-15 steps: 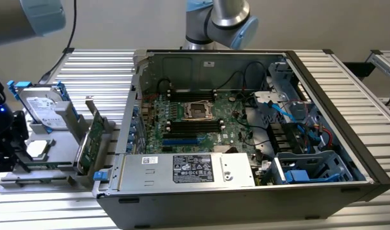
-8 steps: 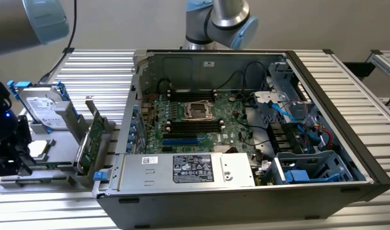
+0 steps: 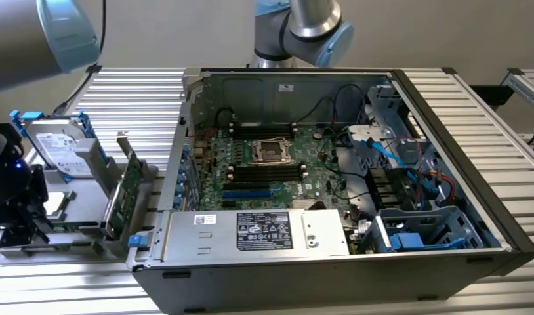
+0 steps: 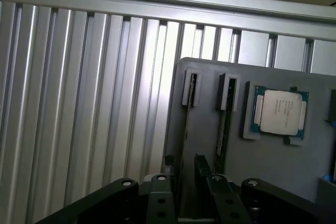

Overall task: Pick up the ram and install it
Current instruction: 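Pick up the ram and move it above insertion slot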

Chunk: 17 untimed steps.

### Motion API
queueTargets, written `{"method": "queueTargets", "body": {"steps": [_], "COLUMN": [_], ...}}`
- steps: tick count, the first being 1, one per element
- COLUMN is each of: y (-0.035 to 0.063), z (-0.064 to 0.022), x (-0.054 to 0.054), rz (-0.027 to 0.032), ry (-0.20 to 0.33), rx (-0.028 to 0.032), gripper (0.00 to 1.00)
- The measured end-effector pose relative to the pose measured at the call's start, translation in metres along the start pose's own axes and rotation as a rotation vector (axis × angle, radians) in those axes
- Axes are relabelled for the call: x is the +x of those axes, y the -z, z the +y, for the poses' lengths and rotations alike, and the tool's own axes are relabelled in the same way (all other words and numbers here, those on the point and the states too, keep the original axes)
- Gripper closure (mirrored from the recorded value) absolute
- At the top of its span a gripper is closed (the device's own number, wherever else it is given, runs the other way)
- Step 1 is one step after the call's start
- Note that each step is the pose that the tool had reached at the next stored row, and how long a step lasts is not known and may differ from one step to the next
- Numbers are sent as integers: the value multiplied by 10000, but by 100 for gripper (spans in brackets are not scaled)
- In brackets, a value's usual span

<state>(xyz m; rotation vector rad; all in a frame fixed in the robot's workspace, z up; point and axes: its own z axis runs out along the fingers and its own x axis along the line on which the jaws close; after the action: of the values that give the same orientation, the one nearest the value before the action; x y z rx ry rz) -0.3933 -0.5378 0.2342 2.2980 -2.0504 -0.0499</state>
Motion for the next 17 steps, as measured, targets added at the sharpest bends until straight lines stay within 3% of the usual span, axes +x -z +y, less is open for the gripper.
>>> {"method": "queueTargets", "body": {"steps": [17], "y": [-311], "z": [10], "x": [-8], "rz": [-1], "ry": [1], "rx": [1], "gripper": [70]}}
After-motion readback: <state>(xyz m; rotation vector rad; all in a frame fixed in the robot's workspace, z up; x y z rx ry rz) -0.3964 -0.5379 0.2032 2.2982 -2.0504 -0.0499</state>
